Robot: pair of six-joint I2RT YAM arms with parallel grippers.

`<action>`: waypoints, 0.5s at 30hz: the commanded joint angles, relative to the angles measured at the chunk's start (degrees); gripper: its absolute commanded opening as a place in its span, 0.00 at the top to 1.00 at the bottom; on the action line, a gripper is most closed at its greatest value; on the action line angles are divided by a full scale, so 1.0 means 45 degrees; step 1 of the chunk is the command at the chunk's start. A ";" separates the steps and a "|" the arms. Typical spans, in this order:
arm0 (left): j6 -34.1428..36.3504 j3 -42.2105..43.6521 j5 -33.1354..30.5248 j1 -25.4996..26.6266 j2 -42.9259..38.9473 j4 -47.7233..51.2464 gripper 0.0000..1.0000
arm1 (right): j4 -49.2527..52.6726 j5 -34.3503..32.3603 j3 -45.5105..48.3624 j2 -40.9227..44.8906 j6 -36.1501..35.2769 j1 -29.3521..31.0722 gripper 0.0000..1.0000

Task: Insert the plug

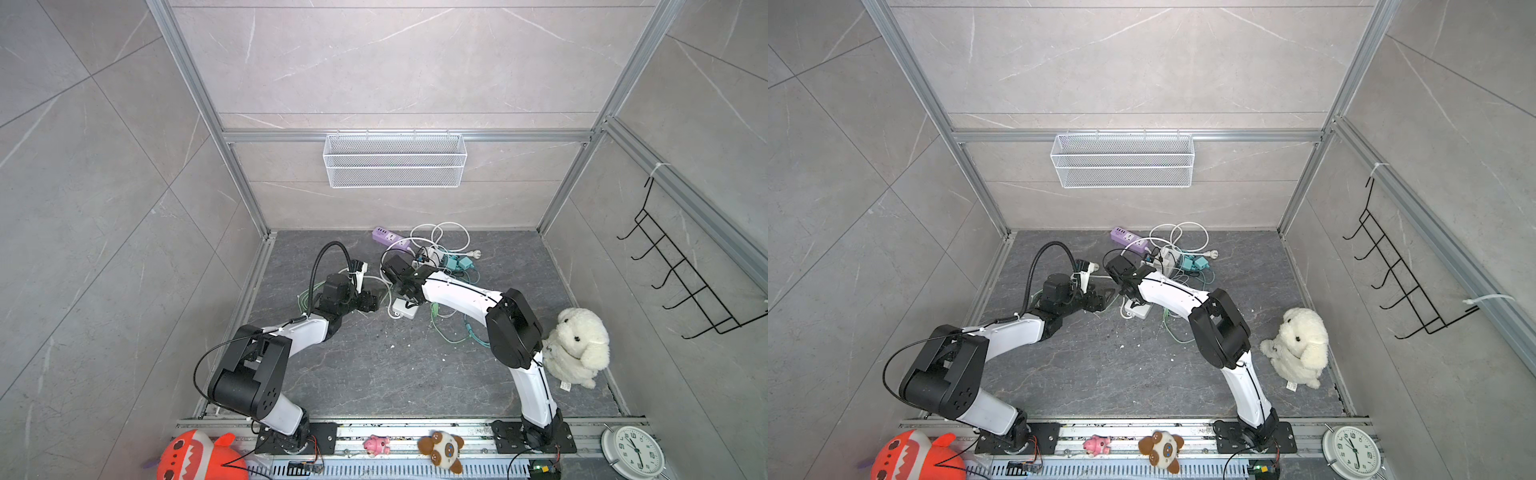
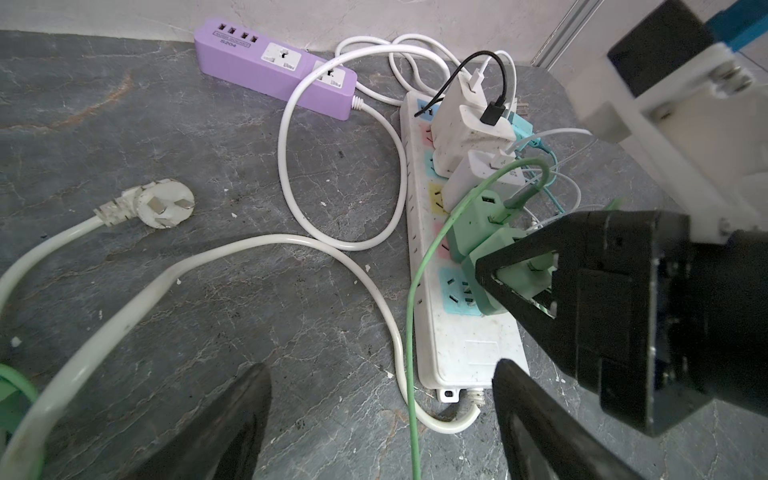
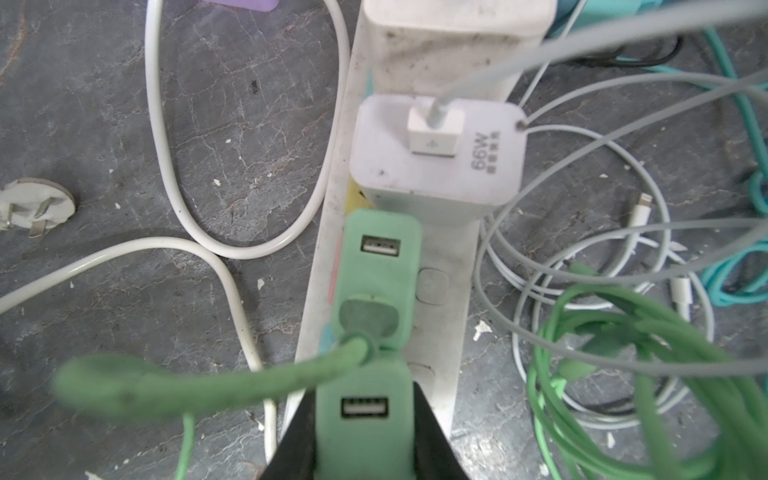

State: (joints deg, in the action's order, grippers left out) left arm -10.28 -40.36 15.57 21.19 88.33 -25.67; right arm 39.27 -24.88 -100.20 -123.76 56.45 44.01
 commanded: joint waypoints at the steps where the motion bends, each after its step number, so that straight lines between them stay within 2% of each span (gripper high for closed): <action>1: 0.0236 0.0101 0.0202 -0.0104 -0.0431 -0.0107 0.14 | 0.1274 -0.0618 -0.0067 -0.0825 0.0350 -0.0125 1.00; 10: -0.0093 0.0184 0.0638 -0.0139 0.0009 -0.0352 0.14 | 0.2909 -0.1838 -0.1751 -0.1616 0.1032 -0.0097 1.00; 15: -0.0599 0.0139 0.1242 -0.0118 0.0594 -0.0719 0.15 | 0.2836 -0.1503 -0.1909 -0.2099 0.1413 -0.0106 1.00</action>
State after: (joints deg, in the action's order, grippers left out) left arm -11.42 -39.59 18.26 20.84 89.47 -26.06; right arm 48.12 -29.65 -109.01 -129.03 60.88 44.56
